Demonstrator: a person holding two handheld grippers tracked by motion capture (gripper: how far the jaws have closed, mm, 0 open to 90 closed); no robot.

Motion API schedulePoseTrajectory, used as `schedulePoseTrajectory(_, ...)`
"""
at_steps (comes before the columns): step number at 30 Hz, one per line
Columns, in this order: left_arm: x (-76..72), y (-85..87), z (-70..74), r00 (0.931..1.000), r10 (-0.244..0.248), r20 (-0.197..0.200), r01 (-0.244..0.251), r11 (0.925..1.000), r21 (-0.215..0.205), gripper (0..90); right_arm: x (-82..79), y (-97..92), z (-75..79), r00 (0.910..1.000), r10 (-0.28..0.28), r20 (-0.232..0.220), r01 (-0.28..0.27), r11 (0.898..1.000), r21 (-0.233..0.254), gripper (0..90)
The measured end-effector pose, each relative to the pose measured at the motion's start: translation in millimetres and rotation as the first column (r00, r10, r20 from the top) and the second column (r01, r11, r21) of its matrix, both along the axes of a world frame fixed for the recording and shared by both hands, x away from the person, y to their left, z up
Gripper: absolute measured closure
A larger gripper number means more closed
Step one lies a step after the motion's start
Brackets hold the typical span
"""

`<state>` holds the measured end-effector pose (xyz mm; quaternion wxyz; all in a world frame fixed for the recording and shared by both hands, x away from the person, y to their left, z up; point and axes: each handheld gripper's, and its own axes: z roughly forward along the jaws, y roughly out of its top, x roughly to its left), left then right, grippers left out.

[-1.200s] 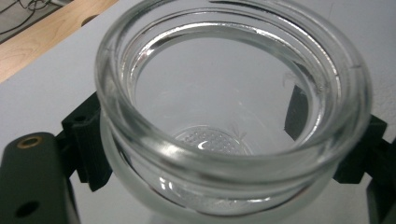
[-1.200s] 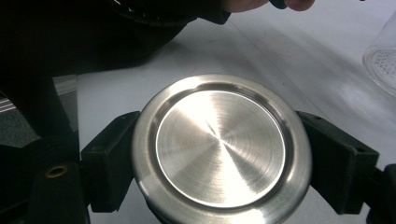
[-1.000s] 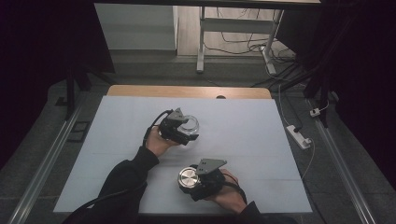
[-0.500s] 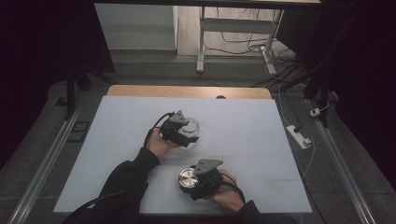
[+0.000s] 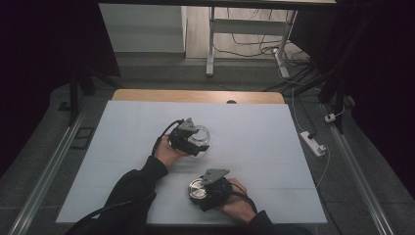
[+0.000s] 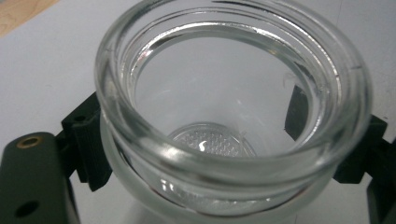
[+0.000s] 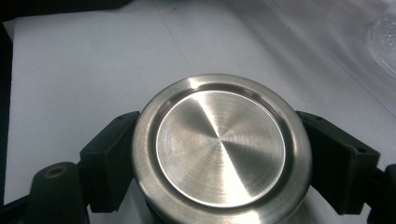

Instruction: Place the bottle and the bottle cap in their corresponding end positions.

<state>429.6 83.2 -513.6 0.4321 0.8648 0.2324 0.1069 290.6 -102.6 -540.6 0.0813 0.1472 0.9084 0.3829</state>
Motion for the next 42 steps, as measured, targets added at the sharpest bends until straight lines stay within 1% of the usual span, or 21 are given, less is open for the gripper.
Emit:
schedulePoseTrajectory(3, 0.7, 1.7, -1.1, 1.0000, -0.004, -0.005, 0.004, 1.0000, -0.006, 14.6, 0.0, 0.2, 0.1, 1.0000, 0.000, -0.006, 0.000, 1.000, -0.002, 18.0)
schedulePoseTrajectory(8, 1.1, 2.3, -1.9, 0.9999, 0.001, -0.016, -0.002, 0.9998, -0.018, 14.2, 0.5, -0.3, 0.2, 1.0000, -0.003, -0.001, 0.003, 1.000, 0.002, 16.9)
schedulePoseTrajectory(9, 1.1, 2.1, -1.5, 0.9998, 0.006, -0.020, -0.007, 0.9998, -0.021, 13.9, 0.5, -1.0, 1.2, 0.9999, -0.008, -0.007, 0.008, 1.000, 0.016, 13.8)
schedulePoseTrajectory(10, 1.3, 1.6, -0.5, 0.9994, 0.010, -0.032, -0.011, 0.9995, -0.028, 13.3, 0.6, -1.2, 2.1, 0.9999, -0.013, -0.011, 0.013, 1.000, 0.024, 12.7)
schedulePoseTrajectory(12, 1.3, 1.6, 0.1, 0.9993, 0.011, -0.035, -0.012, 0.9995, -0.030, 11.8, 0.9, -1.7, 3.1, 0.9998, -0.016, -0.009, 0.016, 0.999, 0.032, 11.6)
schedulePoseTrajectory(13, 1.0, 2.0, 1.3, 0.9991, 0.012, -0.041, -0.014, 0.9993, -0.035, 11.5, 1.1, -2.5, 4.8, 0.9997, -0.022, -0.007, 0.022, 0.999, 0.045, 10.8)
schedulePoseTrajectory(18, -0.1, 4.8, 4.0, 0.9986, 0.020, -0.048, -0.022, 0.9986, -0.048, 9.0, 0.6, -2.7, 6.6, 0.9996, -0.028, -0.010, 0.028, 0.998, 0.053, 8.9)
schedulePoseTrajectory(19, -1.3, 6.1, 5.2, 0.9982, 0.032, -0.050, -0.035, 0.9983, -0.048, 8.7, 0.4, -2.7, 7.1, 0.9996, -0.028, -0.008, 0.028, 0.998, 0.053, 8.6)
schedulePoseTrajectory(25, -4.2, 10.4, 7.1, 0.9978, 0.038, -0.055, -0.041, 0.9977, -0.053, 7.3, -0.1, -4.2, 11.0, 0.9993, -0.038, -0.003, 0.038, 0.997, 0.068, 7.9)
schedulePoseTrajectory(29, -6.8, 12.6, 8.6, 0.9976, 0.031, -0.062, -0.035, 0.9980, -0.053, 6.3, 0.6, -7.4, 15.0, 0.9988, -0.049, -0.002, 0.049, 0.995, 0.086, 7.7)
schedulePoseTrajectory(36, -15.2, 16.0, 15.1, 0.9985, 0.038, -0.039, -0.040, 0.9980, -0.050, 5.6, 1.1, -12.5, 20.6, 0.9980, -0.063, 0.002, 0.063, 0.993, 0.099, 7.5)
schedulePoseTrajectory(42, -23.4, 22.7, 21.9, 0.9986, 0.041, -0.033, -0.043, 0.9965, -0.072, 5.7, 1.0, -15.8, 24.7, 0.9975, -0.071, 0.002, 0.070, 0.991, 0.110, 7.5)
